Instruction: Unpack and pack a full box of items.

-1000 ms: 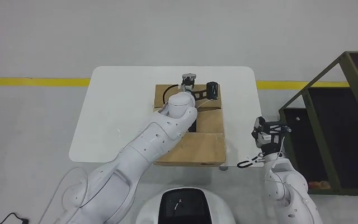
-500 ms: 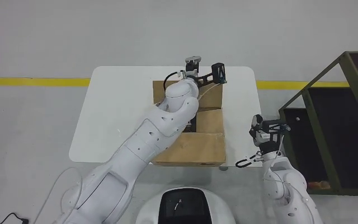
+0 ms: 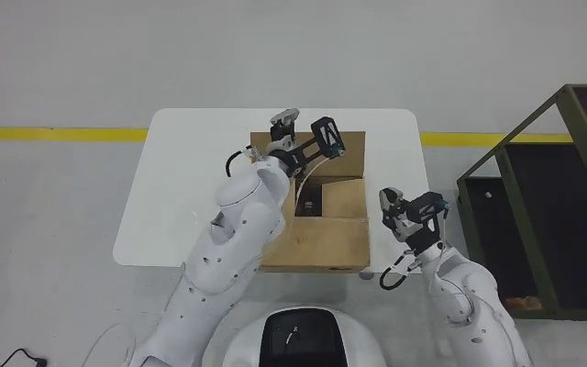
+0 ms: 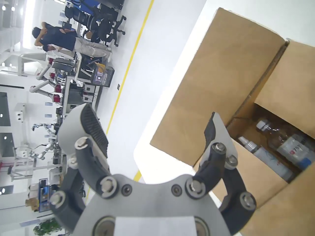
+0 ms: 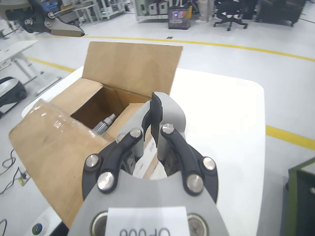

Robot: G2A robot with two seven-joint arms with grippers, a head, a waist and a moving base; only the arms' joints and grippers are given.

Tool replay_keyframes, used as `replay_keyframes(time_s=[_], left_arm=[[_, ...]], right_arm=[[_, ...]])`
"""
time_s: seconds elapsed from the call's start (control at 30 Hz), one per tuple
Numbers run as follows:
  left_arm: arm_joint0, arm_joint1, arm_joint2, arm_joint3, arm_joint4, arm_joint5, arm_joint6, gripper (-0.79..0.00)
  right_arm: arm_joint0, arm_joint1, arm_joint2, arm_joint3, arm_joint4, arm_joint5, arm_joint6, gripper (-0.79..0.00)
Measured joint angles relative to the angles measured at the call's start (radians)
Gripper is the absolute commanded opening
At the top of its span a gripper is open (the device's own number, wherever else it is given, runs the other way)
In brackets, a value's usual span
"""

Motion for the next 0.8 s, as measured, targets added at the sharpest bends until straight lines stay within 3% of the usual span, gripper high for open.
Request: replay_keyframes(time_s=[0.13,0.33,0.6,0.8], left_arm=[[0.099,0.005,-0.033,-0.114,-0.058,0.024,-0.023,0.0],[0.176,0.011,-0.056,-0.222,-0.067,0.039,-0.069,0.0],[0.24,0.014,-0.068,-0.316,-0.025,0.126,-0.099,0.0],[0.244,0.014,-0.068,-0.319,-0.023,0.131,-0.1,0.0]], right_arm=[[0.015,0.006,-0.014,0.004,-0.01,-0.07,-0.01,-0.785],[0.018,0.007,-0.02,0.008,-0.005,-0.084,-0.019,-0.785],[0.018,0.007,-0.019,0.008,-0.005,-0.084,-0.019,-0.785],[0.018,0.007,-0.019,0.008,-0.005,-0.084,-0.019,-0.785]])
